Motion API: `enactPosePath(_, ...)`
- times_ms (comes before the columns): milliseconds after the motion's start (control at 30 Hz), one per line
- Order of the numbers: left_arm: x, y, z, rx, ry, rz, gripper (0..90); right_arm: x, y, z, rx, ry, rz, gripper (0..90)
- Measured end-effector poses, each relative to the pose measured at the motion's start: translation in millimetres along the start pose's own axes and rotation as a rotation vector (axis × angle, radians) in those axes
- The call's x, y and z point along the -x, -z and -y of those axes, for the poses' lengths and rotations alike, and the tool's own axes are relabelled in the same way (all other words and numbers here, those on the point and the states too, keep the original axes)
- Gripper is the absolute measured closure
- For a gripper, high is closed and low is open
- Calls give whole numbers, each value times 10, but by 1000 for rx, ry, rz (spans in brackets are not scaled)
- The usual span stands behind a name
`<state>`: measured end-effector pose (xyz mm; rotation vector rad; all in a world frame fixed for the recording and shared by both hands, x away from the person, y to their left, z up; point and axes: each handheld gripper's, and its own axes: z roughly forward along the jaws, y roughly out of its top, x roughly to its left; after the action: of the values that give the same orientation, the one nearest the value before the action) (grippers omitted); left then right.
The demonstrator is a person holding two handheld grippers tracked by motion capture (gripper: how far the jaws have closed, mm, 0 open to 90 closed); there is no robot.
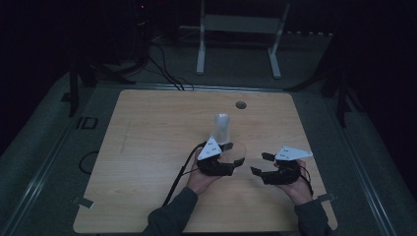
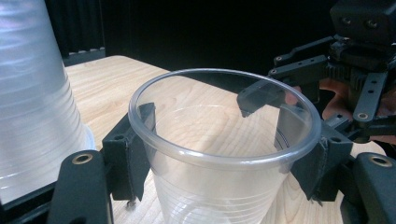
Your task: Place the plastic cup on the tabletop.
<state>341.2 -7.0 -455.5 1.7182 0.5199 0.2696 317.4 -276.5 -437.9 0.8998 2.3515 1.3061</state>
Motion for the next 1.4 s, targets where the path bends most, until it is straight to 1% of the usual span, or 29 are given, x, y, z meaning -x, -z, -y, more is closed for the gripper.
enactPosePath(300,-2,-21,35,3,3,-10,299,4,7,4,-1,0,1,259)
enactPosePath(500,-4,-43,65,-1,-4,-22,299,10,13,7,1,0,0,258)
enactPosePath(633,-11,-60,96,-2,5,-41,299,10,8,13,0,-1,-1,258)
enactPosePath(933,-27,-78,133,-10,3,-62,299,12,13,16,0,-3,0,259)
enactPosePath(1233,-15,-122,167,-23,1,-68,298,17,11,22,0,-3,0,259)
enactPosePath(1400,-19,-149,191,-29,7,-74,298,20,15,25,0,-5,0,259)
